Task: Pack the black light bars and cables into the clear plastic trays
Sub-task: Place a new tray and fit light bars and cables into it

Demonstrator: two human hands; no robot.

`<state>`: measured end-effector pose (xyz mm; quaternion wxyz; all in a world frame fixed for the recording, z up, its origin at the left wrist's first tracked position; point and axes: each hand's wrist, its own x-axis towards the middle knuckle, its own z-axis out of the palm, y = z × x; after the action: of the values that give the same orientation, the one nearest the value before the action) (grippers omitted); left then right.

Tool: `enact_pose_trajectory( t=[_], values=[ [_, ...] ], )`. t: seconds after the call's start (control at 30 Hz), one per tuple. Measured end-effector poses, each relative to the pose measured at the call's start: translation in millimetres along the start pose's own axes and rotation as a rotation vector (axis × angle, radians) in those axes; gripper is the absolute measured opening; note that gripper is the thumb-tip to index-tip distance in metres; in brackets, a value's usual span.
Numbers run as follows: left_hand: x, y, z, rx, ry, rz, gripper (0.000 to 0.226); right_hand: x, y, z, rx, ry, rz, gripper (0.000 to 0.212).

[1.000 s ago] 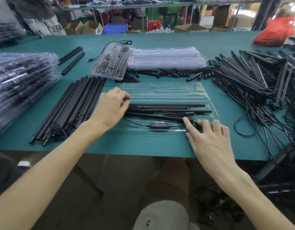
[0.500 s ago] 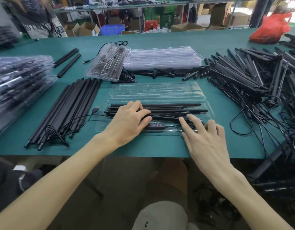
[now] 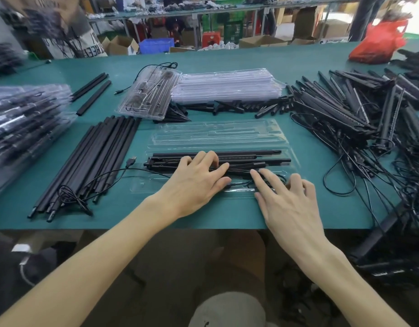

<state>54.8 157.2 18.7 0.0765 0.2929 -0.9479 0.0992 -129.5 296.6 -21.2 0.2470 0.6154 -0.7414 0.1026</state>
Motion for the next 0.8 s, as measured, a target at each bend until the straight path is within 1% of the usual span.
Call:
enact_pose_trajectory(
  t=[0.23,0.37,0.5,0.57,0.7,0.8],
  values=[
    [3,3,0,-0.005,0.03,-0.005,0.053,8,-2,-5,-0.022,-0.048,-0.022,0.049],
    [3,3,-5,-0.103,0.032,-0.019,0.052,15,-6,-10,-0.021,-0.099,0.008,0.048],
    [11,-1,-9,-0.204,0.053,-0.04,0.051,16,-10,-13,-0.052,-0.139,-0.001,0.049],
    [21,-6,-9,-0.285,0.078,-0.091,0.047,15,-11,-14,-0.057,-0.158,-0.003,0.053],
    [52,-26,-4,-0.49,0.163,-0.235,0.029,13,-12,-15,-0.054,-0.19,0.0,0.063],
    [81,-46,1,-0.525,0.136,-0.292,0.027,10,-11,-13,-0.054,-0.197,-0.004,0.068]
  ],
)
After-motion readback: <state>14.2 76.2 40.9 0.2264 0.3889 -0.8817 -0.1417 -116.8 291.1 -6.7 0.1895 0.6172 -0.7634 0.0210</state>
